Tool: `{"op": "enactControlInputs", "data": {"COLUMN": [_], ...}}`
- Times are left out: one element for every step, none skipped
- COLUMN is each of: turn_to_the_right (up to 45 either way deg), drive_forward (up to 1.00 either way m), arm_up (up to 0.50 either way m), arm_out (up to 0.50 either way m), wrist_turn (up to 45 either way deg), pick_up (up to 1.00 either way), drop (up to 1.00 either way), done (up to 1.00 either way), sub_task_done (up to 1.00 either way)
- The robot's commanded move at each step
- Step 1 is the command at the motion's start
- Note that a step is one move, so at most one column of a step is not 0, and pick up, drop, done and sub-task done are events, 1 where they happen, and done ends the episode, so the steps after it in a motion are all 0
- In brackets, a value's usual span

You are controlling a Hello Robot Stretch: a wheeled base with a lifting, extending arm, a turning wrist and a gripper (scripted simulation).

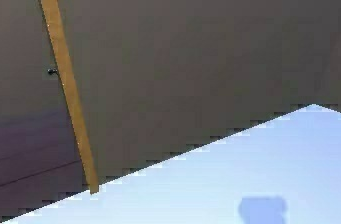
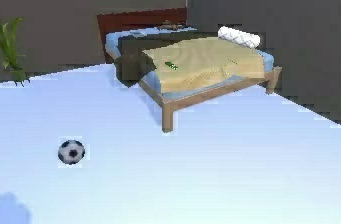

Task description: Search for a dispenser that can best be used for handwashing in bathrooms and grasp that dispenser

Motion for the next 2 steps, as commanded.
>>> {"op": "enactControlInputs", "data": {"turn_to_the_right": [-45.0,-9.0], "drive_forward": [0.0,0.0], "arm_up": [0.0,0.0], "arm_out": [0.0,0.0], "wrist_turn": [0.0,0.0], "pick_up": [0.0,0.0], "drop": [0.0,0.0], "done": [0.0,0.0], "sub_task_done": [0.0,0.0]}}
